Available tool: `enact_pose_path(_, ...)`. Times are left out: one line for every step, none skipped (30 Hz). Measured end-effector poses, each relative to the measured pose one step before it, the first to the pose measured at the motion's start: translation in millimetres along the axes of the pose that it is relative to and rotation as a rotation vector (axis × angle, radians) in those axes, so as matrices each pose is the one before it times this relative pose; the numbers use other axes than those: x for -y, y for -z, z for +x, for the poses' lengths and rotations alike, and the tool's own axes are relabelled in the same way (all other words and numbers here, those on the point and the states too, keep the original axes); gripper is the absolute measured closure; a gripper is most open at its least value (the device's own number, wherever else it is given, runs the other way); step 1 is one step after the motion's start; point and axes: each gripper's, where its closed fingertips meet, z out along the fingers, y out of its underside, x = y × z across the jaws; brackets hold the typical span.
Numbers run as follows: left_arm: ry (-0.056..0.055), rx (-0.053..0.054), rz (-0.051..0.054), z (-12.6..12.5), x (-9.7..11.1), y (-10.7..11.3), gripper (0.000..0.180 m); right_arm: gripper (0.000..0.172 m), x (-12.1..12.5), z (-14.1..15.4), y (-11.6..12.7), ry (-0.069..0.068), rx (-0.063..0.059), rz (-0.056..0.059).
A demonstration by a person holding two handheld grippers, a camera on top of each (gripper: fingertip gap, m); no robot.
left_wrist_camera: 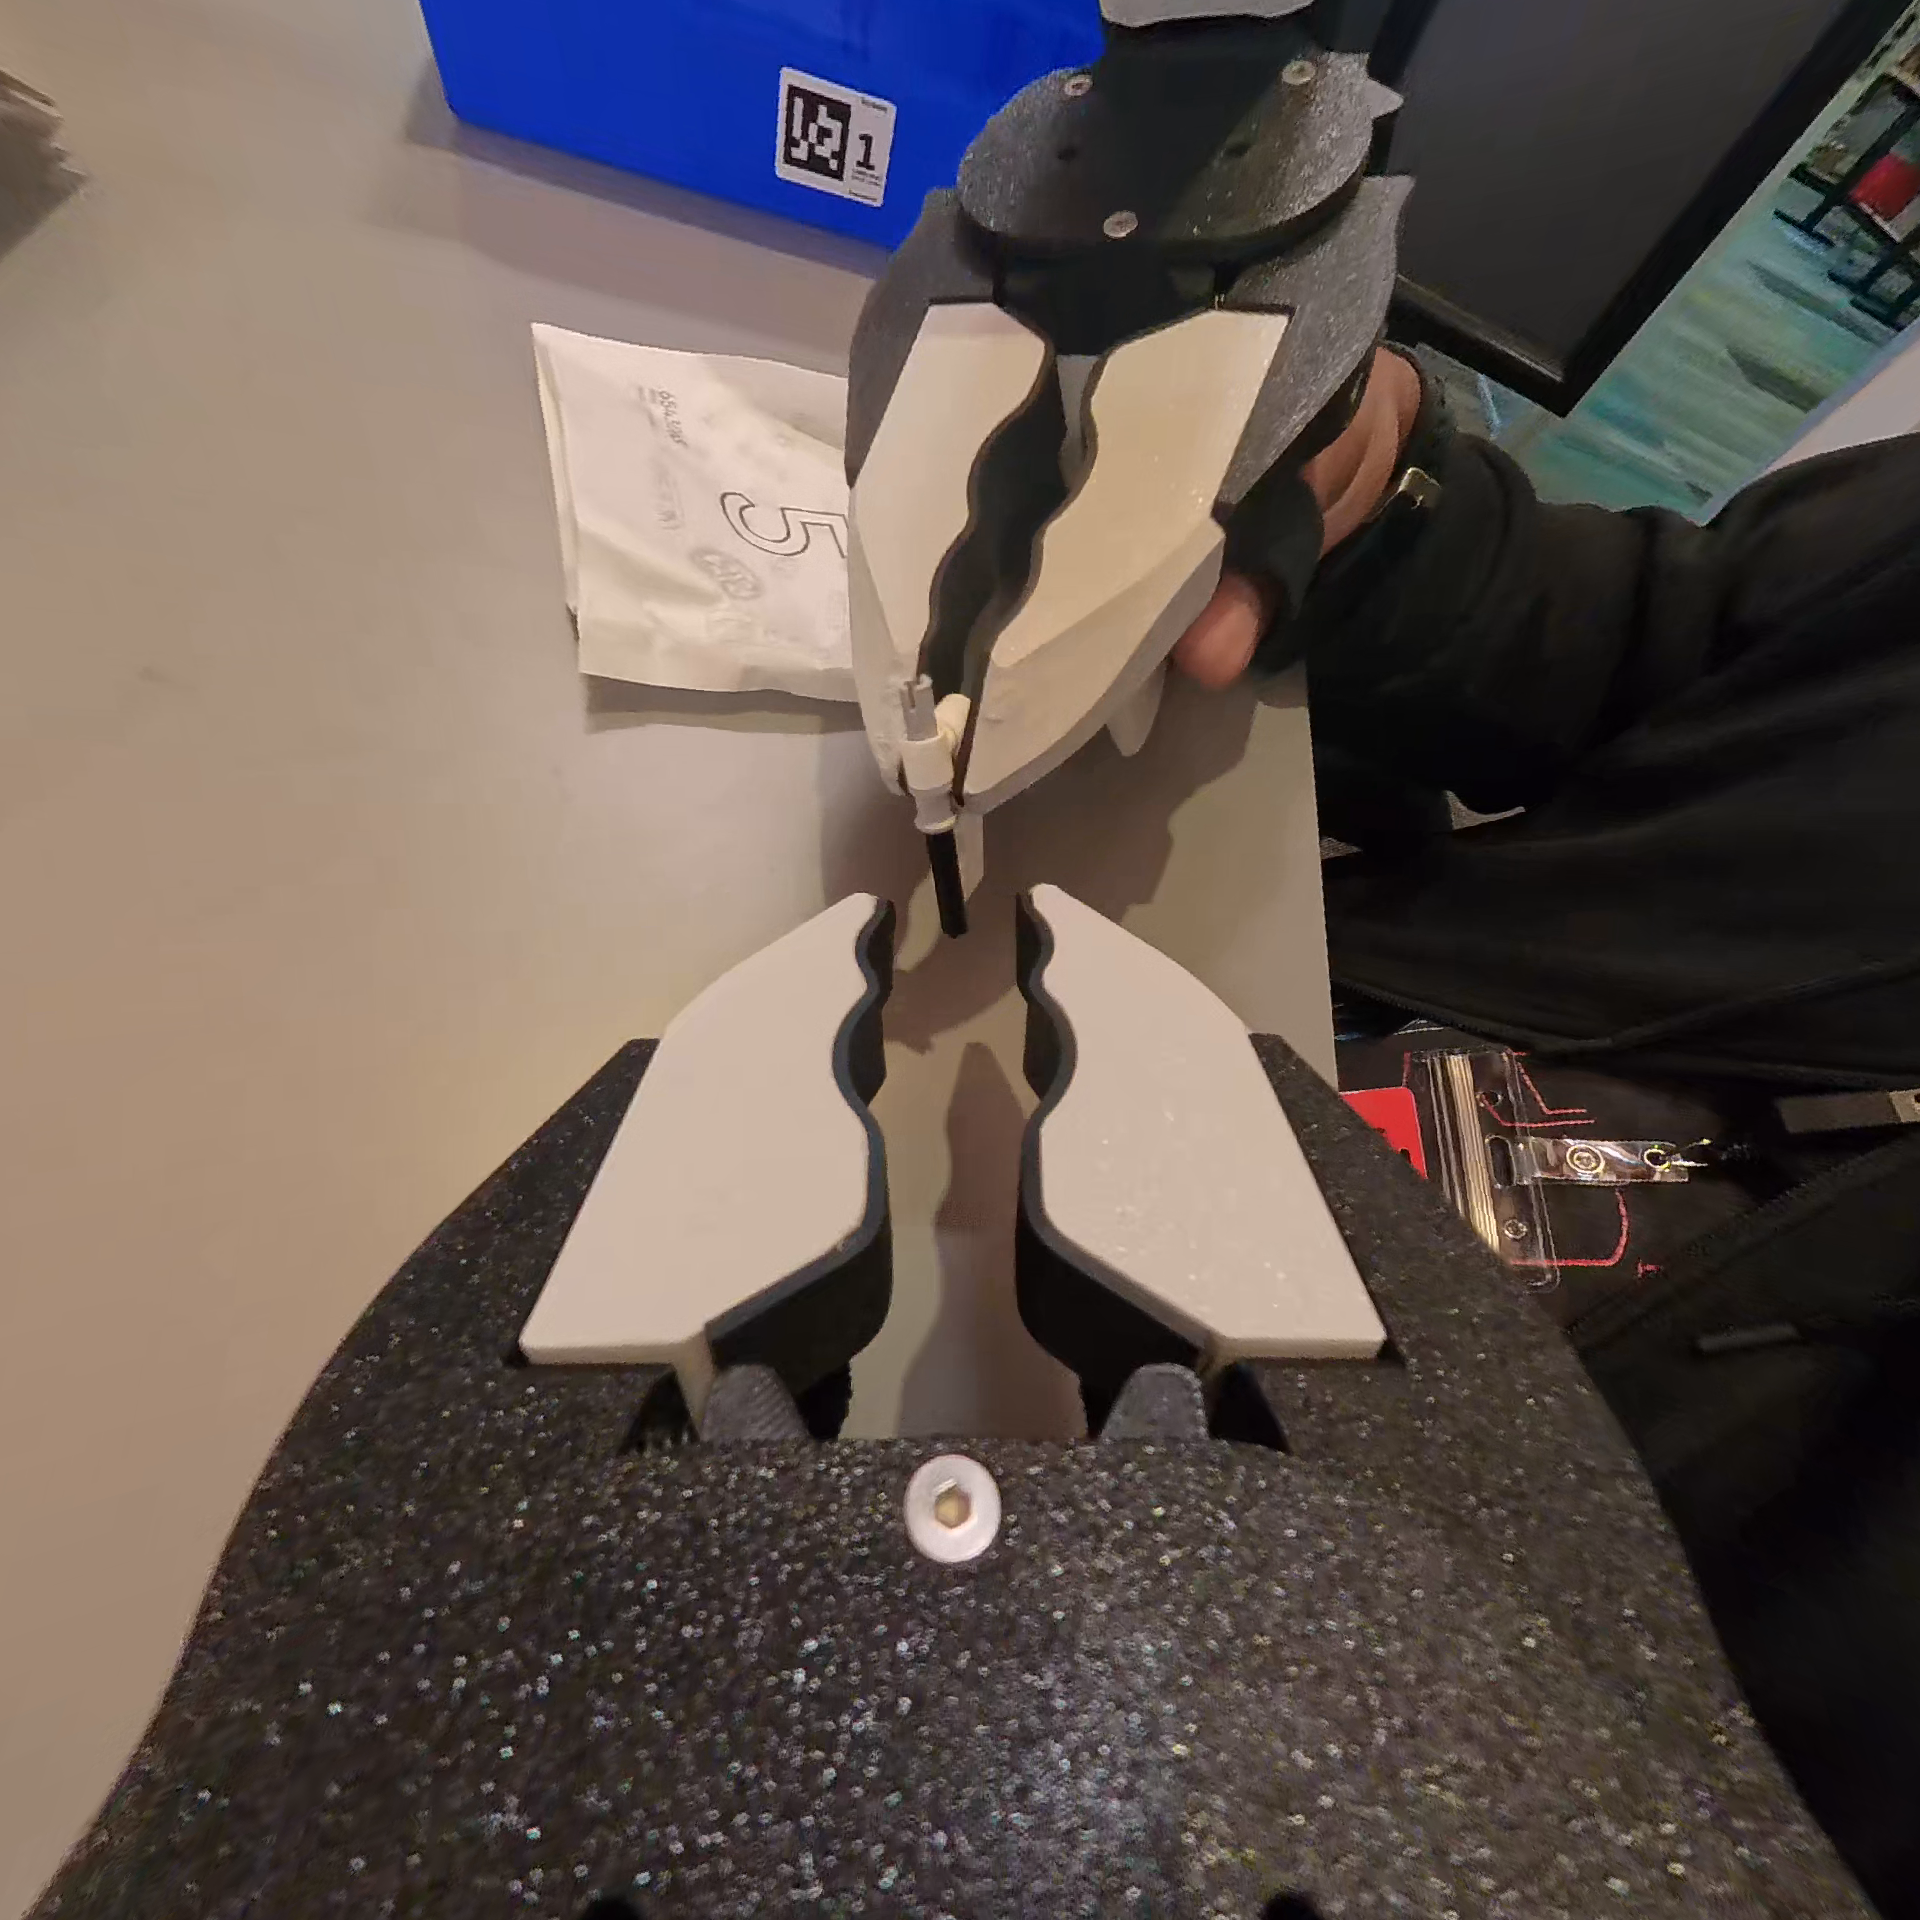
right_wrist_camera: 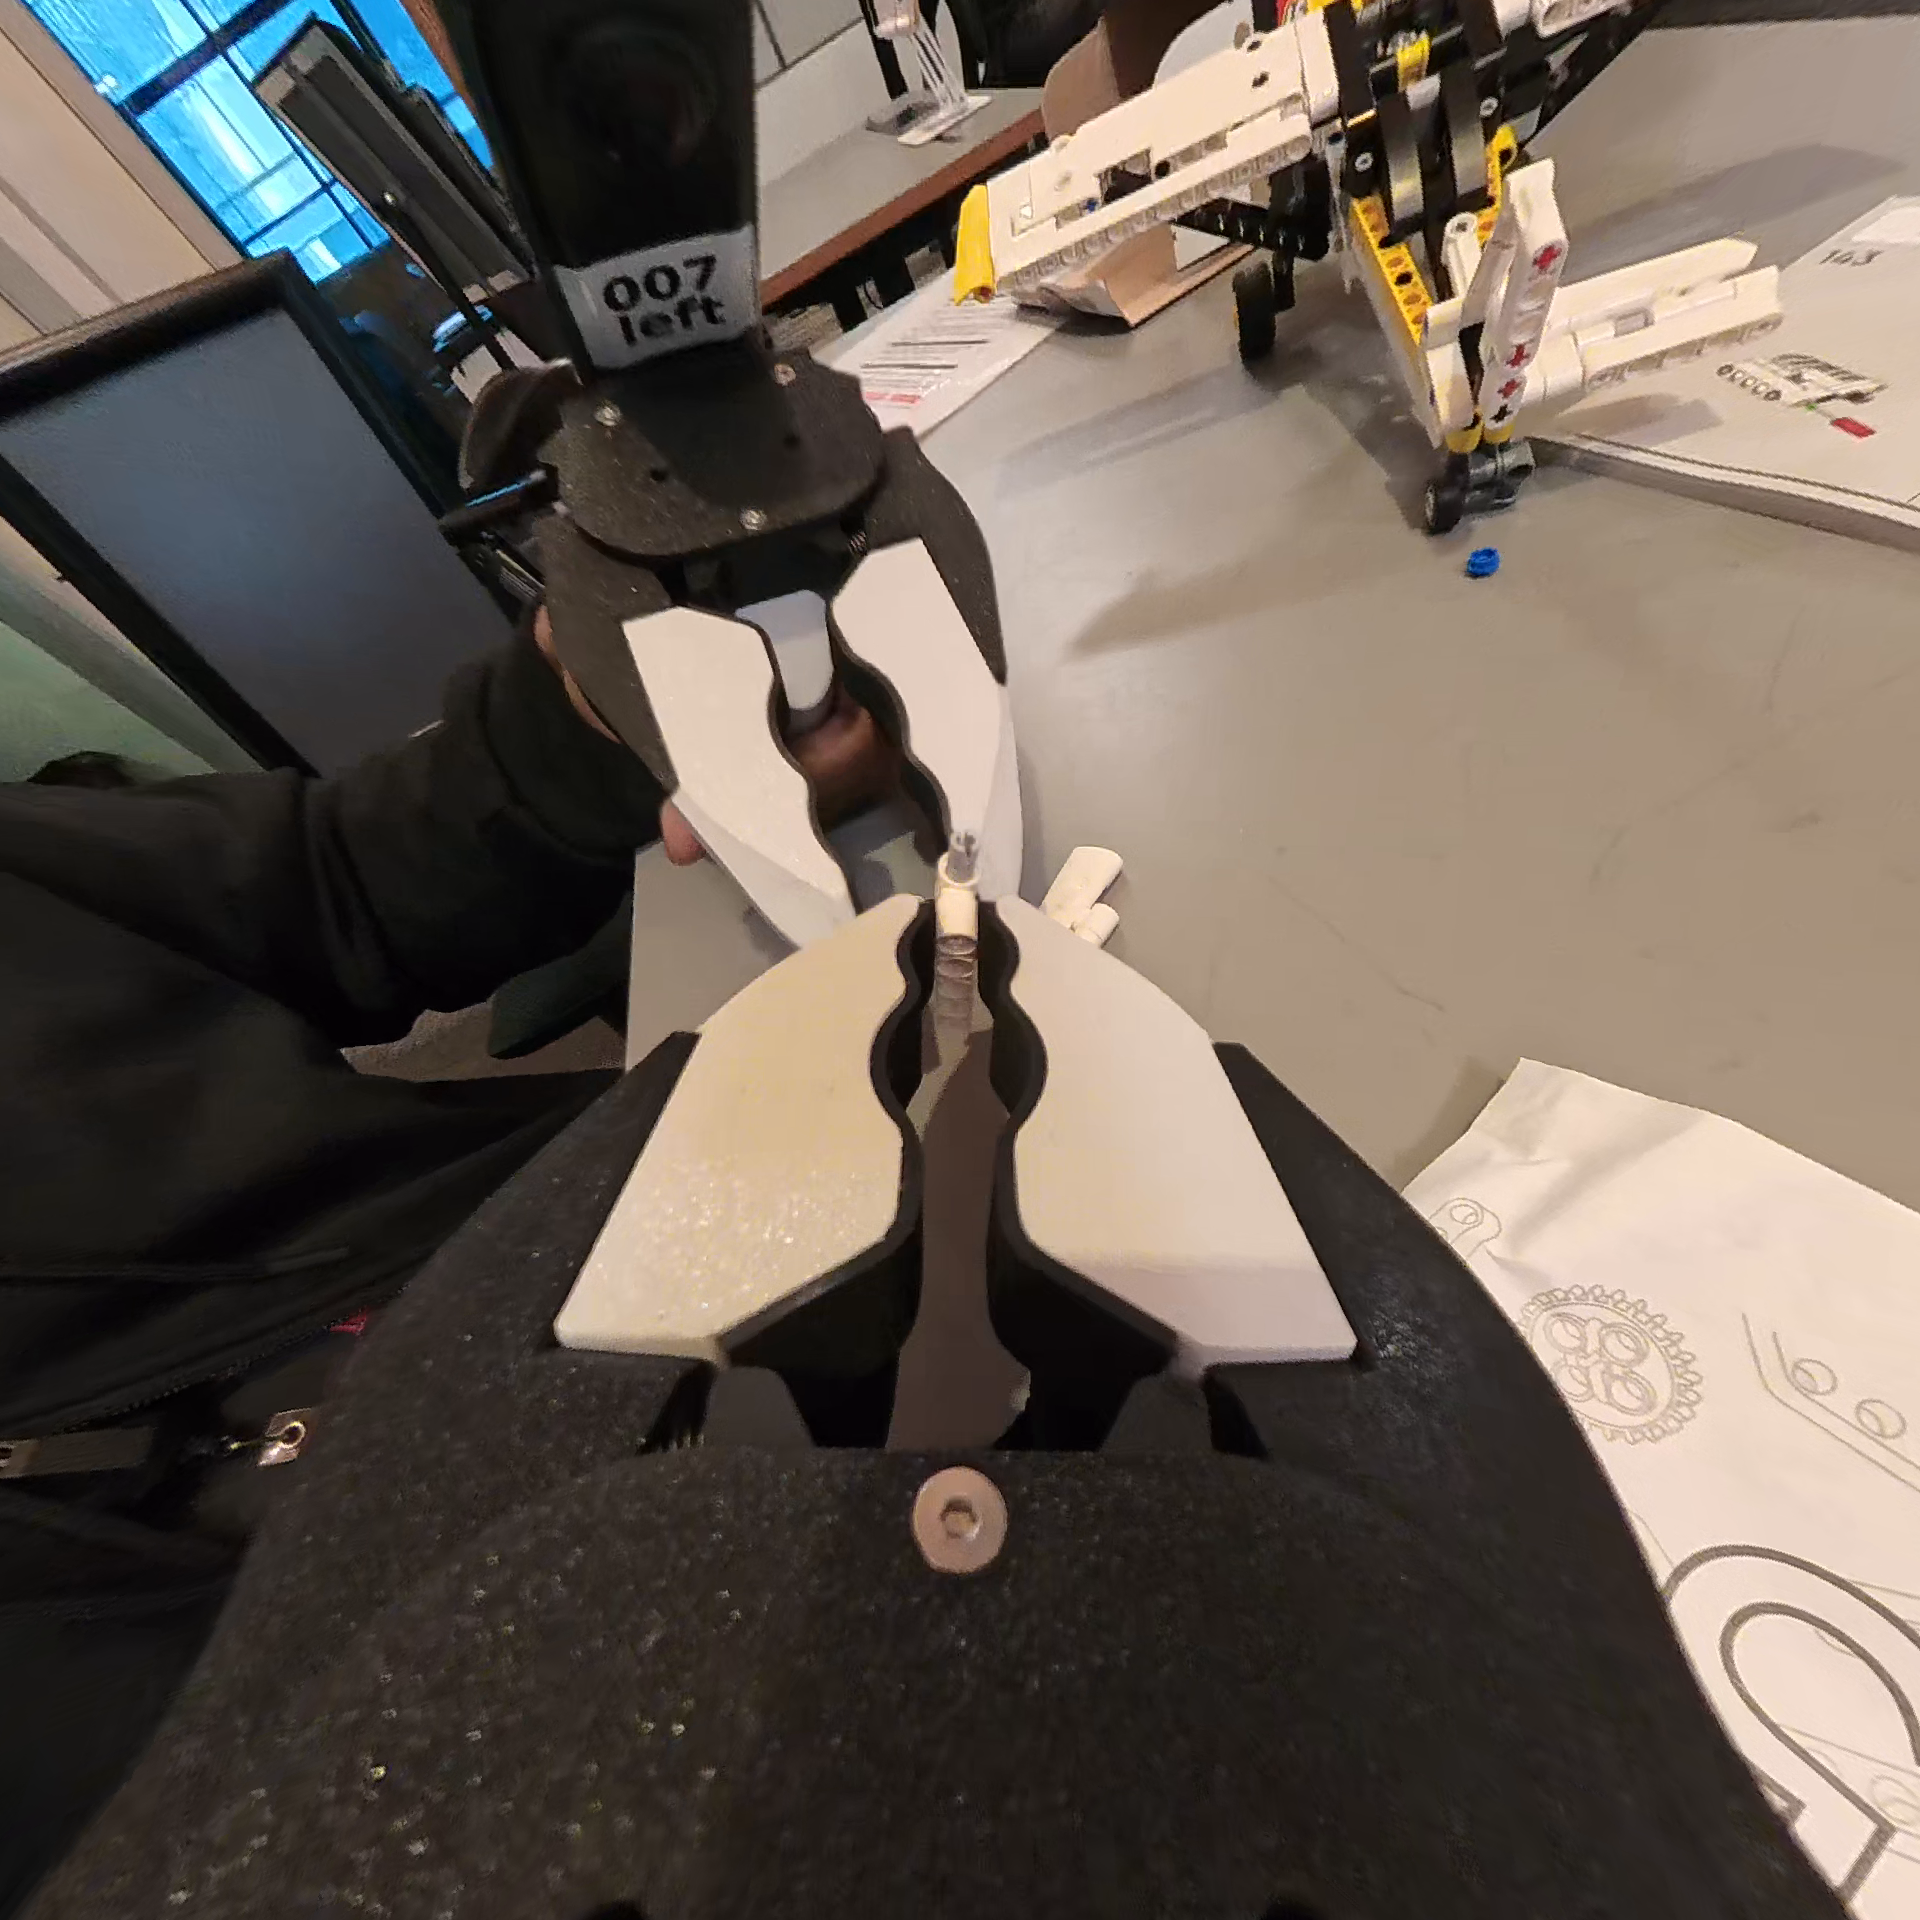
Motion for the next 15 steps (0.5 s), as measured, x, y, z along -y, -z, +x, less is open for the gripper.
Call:
enact_pose_path(0.0054,-0.0036,0.0003,-0.09,0.20,-2.32,0.158,0.164,0.44,-0.90,0.26,0.0032,0.0048,0.0039)
enact_pose_path(0.0036,0.0041,-0.0043,-0.95,0.14,-1.82,0.158,0.164,0.18,-1.24,0.15,0.0039,0.0062,0.0019)
enact_pose_path(-0.0046,0.0117,-0.0024,-1.44,0.46,-1.22,0.159,0.164,-0.09,-0.83,0.05,0.0029,0.0035,0.0006)
enact_pose_path(-0.0118,0.0078,0.0027,-0.50,1.05,-0.71,0.162,0.164,0.28,0.13,0.09,0.0004,-0.0018,0.0024)
enact_pose_path(-0.0141,-0.0106,0.0028,2.27,0.68,-0.58,0.168,0.164,0.61,0.77,0.50,-0.0021,-0.0048,0.0051)
enact_pose_path(-0.0115,-0.0112,0.0059,2.53,0.82,-0.29,0.172,0.164,0.80,0.36,0.73,-0.0025,-0.0001,0.0065)
enact_pose_path(-0.0097,0.0075,0.0095,-0.11,1.16,0.15,0.172,0.164,1.09,0.00,0.91,-0.0017,0.0012,0.0086)
enact_pose_path(-0.0073,0.0038,0.0098,0.16,1.06,0.63,0.173,0.164,1.06,-0.02,0.77,-0.0002,0.0003,0.0087)
enact_pose_path(-0.0017,0.0010,0.0091,0.34,1.06,0.85,0.173,0.164,1.04,-0.24,0.79,0.0016,0.0004,0.0088)
enact_pose_path(0.0066,-0.0020,0.0101,0.16,1.04,0.84,0.173,0.164,1.21,-0.27,0.53,0.0018,-0.0010,0.0094)
enact_pose_path(0.0123,-0.0060,0.0086,0.42,0.77,0.82,0.174,0.164,1.21,-0.26,0.29,0.0029,-0.0027,0.0097)
enact_pose_path(0.0115,0.0002,0.0090,-0.64,0.71,0.96,0.175,0.164,1.30,-0.11,0.08,0.0063,-0.0063,0.0099)
enact_pose_path(0.0109,-0.0030,0.0088,-0.09,0.72,0.86,0.175,0.164,1.04,-0.02,-0.18,0.0072,-0.0080,0.0086)
enact_pose_path(0.0041,0.0003,0.0086,-0.18,0.74,0.76,0.175,0.164,1.02,-0.04,-0.24,0.0039,-0.0068,0.0088)
enact_pose_path(-0.0040,0.0011,0.0037,0.15,0.20,0.70,0.175,0.164,0.72,-0.28,-0.34,0.0018,-0.0045,0.0061)
